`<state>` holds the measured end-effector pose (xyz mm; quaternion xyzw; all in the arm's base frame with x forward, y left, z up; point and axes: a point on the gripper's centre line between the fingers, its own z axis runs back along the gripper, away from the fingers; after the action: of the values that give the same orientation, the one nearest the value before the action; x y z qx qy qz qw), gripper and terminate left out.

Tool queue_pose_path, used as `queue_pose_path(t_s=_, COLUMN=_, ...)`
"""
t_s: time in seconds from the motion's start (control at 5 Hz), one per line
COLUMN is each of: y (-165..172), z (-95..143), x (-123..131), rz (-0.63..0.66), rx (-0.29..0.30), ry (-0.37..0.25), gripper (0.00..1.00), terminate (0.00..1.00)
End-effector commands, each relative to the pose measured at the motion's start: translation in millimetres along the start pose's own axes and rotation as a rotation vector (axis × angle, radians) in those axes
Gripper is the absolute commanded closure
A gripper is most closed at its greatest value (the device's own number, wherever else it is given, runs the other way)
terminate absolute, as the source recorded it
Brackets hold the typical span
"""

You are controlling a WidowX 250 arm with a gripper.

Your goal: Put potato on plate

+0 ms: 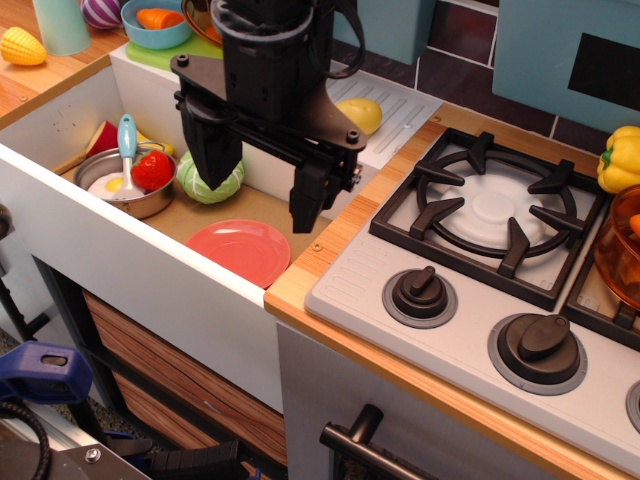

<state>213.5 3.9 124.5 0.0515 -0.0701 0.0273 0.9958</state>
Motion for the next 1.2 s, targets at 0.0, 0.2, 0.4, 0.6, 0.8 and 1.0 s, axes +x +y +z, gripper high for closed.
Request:
queue_pose_path(t_s=0.0, y=0, z=0, x=0, rz=0.0, rx=0.0, ry=0.0, gripper=0.0, terminate=0.0)
queue_pose_path(t_s=0.2, y=9, z=-16, x=23, rz=-0.026, rx=0.011, ry=-0.084, gripper=0.0, terminate=0.0)
queue_pose_path(t_s=0.4, y=16, z=-21, x=47, rz=-0.054, rx=0.035, ry=-0.129, gripper=0.0, terminate=0.0)
queue_pose_path(t_s=0.6, y=31, z=-26, x=81, rz=-0.115, rx=0.031, ry=-0.157, gripper=0.0, terminate=0.0)
queue_pose_path(t_s=0.8, y=44, z=-32, x=113, rz=-0.157, rx=-0.011, ry=-0.17, gripper=0.0, terminate=0.0)
queue_pose_path(t_s=1.0, y=49, z=-47, x=142, rz=-0.212, rx=-0.009, ry=-0.227, gripper=0.0, terminate=0.0)
